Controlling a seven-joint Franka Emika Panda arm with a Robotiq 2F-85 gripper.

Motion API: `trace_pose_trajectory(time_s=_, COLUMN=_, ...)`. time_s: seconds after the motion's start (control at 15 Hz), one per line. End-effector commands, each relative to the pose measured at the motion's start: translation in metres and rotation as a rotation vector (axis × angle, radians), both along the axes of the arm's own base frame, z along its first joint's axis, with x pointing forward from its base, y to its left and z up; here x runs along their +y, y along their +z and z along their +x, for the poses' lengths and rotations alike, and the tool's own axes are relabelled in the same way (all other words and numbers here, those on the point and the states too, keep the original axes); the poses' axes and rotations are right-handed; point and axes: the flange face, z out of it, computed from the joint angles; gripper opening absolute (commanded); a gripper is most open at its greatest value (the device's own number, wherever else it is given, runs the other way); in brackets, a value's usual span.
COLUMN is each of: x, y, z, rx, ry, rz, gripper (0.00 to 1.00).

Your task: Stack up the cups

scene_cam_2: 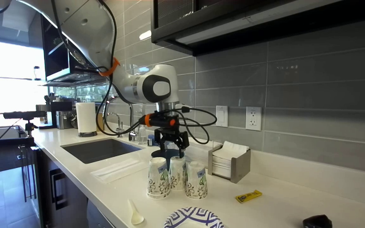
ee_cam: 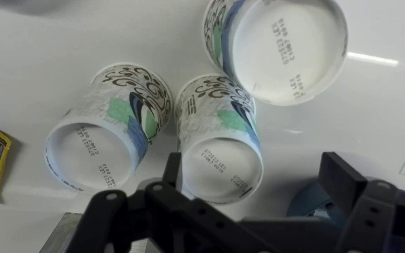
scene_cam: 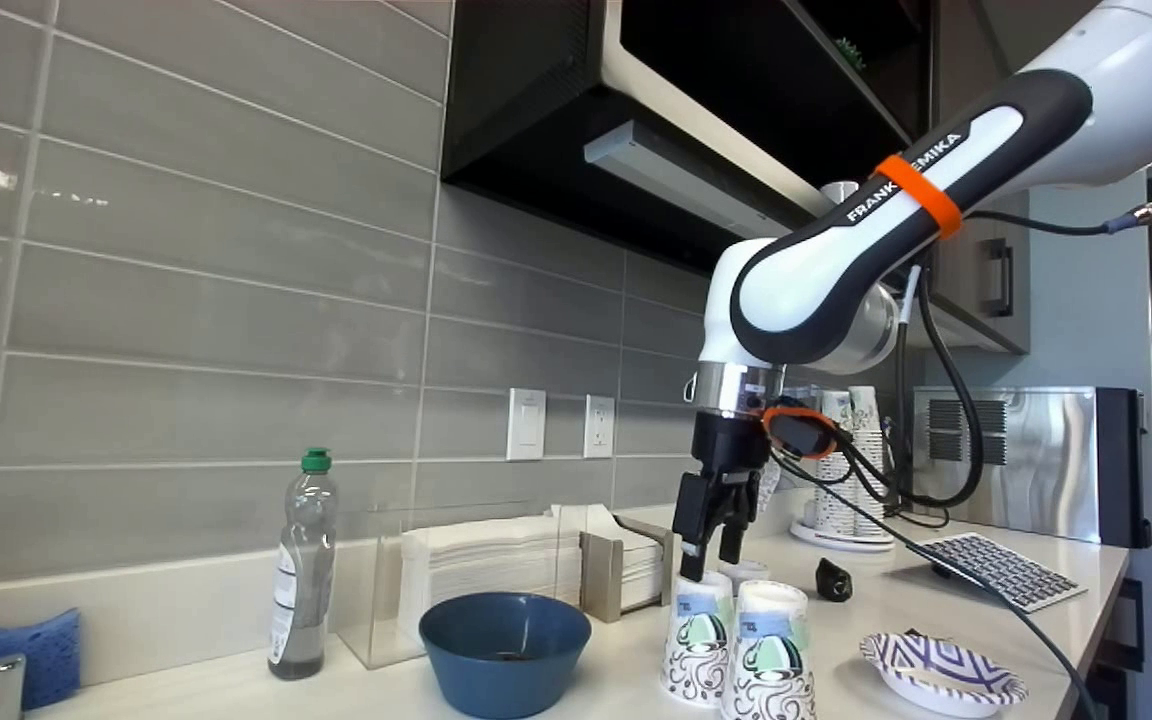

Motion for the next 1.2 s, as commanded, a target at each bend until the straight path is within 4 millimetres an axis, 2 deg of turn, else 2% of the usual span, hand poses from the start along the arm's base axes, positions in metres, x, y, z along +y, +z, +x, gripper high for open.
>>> trace_pose_trajectory(time_s=0.0, x=-0.004, y=-0.003, z=0.011, rx=-0.016, ry=-0.016, rz=-0.013, gripper=1.00)
trace_pose_trajectory(time_s=0.33, x=-0.005, y=-0.010, z=0.017, rx=0.000, ry=-0.019, rz=-0.014, gripper=1.00)
trace_pose_trajectory(time_s=0.47, x=-0.004, y=-0.013, z=0.021, rx=0.002, ry=-0.017, rz=-0.014, gripper=0.91)
trace_pose_trajectory(time_s=0.53, x=-0.004, y=-0.015, z=0.022, rx=0.005, ry=-0.018, rz=-0.016, gripper=0.71)
trace_pose_trajectory(time_s=0.6, x=-0.004, y=-0.016, z=0.024, rx=0.005, ry=-0.018, rz=-0.016, gripper=0.68)
trace_pose_trajectory(time_s=0.8, x=-0.003, y=-0.017, z=0.033, rx=0.002, ry=-0.019, rz=-0.018, gripper=0.44)
trace_pose_trajectory(time_s=0.93, x=-0.002, y=-0.016, z=0.039, rx=-0.003, ry=-0.019, rz=-0.016, gripper=0.32)
trace_pose_trajectory(time_s=1.13, x=-0.001, y=-0.016, z=0.046, rx=-0.007, ry=-0.020, rz=-0.019, gripper=0.10)
